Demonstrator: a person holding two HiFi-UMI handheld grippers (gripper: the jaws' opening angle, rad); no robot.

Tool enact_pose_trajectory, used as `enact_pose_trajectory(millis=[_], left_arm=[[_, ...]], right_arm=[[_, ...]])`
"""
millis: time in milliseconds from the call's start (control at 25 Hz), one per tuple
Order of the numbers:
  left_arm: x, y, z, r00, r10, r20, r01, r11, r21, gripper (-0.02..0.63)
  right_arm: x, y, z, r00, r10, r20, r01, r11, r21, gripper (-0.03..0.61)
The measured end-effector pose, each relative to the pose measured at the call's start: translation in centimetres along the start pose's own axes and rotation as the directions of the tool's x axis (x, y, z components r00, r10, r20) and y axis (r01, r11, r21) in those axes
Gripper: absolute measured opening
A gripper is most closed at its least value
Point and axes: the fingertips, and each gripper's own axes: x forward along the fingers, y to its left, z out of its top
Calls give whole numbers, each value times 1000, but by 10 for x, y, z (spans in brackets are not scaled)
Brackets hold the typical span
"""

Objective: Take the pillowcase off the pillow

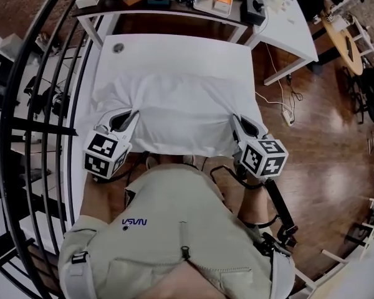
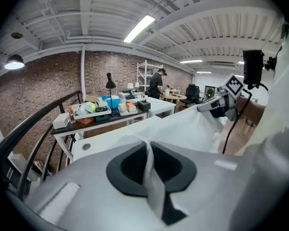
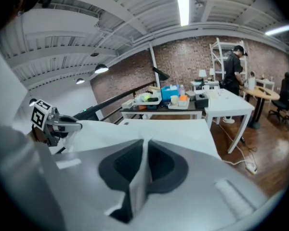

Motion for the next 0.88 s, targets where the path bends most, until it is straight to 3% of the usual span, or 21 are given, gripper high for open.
enact_pose_trajectory(millis=[80, 240, 360, 520, 640, 760, 880], left_arm=[[17, 15, -3, 1000, 12, -15, -12, 1000, 16, 29], [30, 45, 1, 976, 202, 83, -213, 965, 154, 111], [20, 41, -4, 961, 240, 138, -263, 947, 184, 147], [-12, 30, -5, 937, 225, 268, -279, 943, 182, 200], [-29, 18, 0, 921, 201, 333, -285, 932, 223, 215], [-30, -17, 0, 943, 111, 314, -211, 929, 303, 298], [-5, -60, -29, 974, 15, 226, -108, 908, 404, 384]], right_arm=[[13, -5, 8, 999, 42, -3, -41, 997, 72, 12], [35, -7, 38, 996, 78, 32, -83, 980, 182, 12], [42, -11, 48, 995, 79, 53, -90, 958, 271, 11], [44, -18, 51, 995, 59, 81, -82, 940, 330, 11], [46, -21, 54, 995, 49, 92, -78, 934, 347, 11], [49, -21, 64, 993, 55, 105, -89, 928, 362, 11], [51, -18, 74, 991, 63, 119, -103, 924, 367, 11]])
